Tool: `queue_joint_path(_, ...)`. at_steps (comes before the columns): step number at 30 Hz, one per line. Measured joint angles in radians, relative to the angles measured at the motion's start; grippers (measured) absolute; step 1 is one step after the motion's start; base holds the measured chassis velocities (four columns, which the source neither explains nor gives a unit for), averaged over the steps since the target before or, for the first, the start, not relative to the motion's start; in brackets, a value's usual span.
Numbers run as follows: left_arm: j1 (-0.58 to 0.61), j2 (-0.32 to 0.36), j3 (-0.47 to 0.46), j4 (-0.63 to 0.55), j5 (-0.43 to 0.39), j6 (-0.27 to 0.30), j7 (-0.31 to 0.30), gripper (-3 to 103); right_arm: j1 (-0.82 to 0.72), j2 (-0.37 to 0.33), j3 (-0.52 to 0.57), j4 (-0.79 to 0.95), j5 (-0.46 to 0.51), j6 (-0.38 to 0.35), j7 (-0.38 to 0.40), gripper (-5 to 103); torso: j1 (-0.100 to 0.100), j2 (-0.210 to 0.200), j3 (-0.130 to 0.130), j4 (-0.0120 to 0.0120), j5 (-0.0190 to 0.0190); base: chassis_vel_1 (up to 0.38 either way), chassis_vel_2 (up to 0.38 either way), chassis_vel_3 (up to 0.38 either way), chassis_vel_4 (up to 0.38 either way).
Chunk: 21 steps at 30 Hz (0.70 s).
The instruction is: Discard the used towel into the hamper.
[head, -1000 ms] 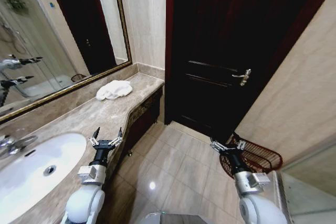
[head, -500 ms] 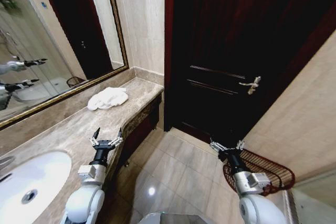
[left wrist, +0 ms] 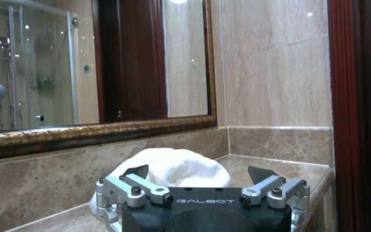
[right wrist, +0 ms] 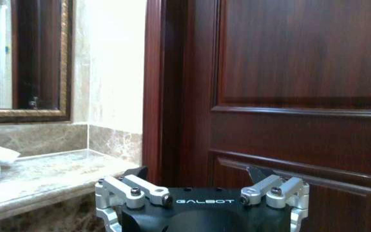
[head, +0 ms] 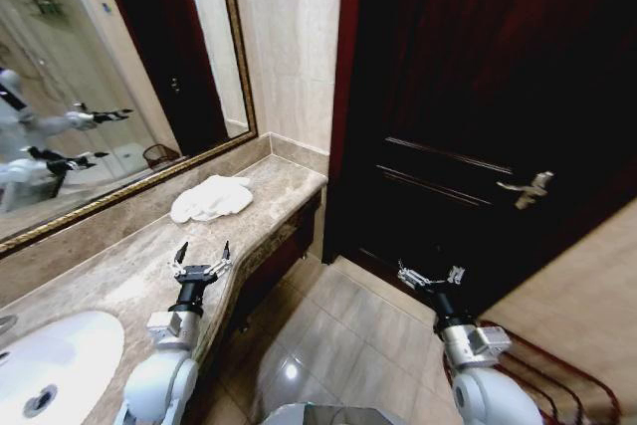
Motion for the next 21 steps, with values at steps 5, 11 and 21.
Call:
queue_joint_path(5, -0.02, 0.016, 0.002, 0.001, -0.003, 0.038, -0.014, 100, 0.0, -0.001, 0.001, -0.005, 0.001, 0.002, 0.003, 100, -0.001, 0.0, 0.0, -0.0006, -0.0002, -0.053, 0.028, 0.014, -0.017)
queue_joint_path(11, -0.122, 0.1, 0.011, -0.026, -0.098, 0.235, -0.087, 100, -0.001, -0.005, 0.003, -0.027, 0.004, 0.022, 0.003, 100, -0.002, 0.0, 0.0, -0.0004, -0.0004, 0.062, -0.011, -0.039, 0.006)
queue_joint_path(21, -0.322, 0.267, 0.004, 0.01, -0.342, 0.497, -0.239, 100, 0.004, -0.027, 0.005, -0.079, 0.02, 0.025, 0.017, 100, -0.001, 0.0, 0.0, -0.0005, -0.0004, 0.0, 0.0, 0.0, 0.0)
